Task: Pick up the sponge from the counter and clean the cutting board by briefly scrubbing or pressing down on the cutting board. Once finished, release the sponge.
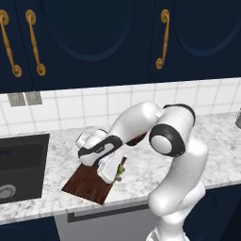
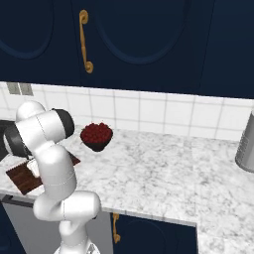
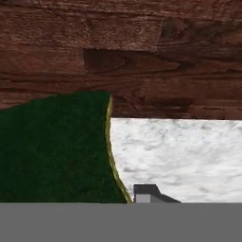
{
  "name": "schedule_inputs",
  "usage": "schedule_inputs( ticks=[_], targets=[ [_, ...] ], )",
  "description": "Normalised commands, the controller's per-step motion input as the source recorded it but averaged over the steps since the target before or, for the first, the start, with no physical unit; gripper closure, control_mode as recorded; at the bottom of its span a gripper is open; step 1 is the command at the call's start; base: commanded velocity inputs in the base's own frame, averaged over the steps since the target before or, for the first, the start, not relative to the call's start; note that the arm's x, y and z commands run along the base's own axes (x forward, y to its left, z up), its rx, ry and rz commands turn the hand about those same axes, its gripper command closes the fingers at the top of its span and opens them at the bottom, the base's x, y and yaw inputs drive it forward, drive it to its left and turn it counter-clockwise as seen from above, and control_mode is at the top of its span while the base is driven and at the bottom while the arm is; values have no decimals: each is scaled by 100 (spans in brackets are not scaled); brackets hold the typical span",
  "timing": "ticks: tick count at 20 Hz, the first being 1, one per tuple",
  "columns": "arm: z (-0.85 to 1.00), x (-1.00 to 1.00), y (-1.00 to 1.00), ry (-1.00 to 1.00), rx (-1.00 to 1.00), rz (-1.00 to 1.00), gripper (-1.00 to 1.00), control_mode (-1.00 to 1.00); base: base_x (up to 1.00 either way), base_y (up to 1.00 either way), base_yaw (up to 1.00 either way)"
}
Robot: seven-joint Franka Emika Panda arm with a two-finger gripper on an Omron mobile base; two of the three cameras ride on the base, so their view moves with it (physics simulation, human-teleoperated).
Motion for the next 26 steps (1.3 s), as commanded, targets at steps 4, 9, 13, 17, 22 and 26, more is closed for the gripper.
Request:
schedule_inputs(
  ticks=[4,9,13,17,22,26],
  targets=[
    [-33,0,-100,0,-19,0,100,-100,0,0,0],
    [-32,0,-100,0,-20,0,100,-100,0,0,0],
    [13,23,-100,-28,38,0,100,-100,0,0,0],
    [7,66,-100,-71,80,10,-100,-100,0,0,0],
    [-17,89,-62,-54,72,23,-100,-100,0,0,0],
    [-83,79,-3,-27,56,19,-100,-100,0,0,0]
  ],
)
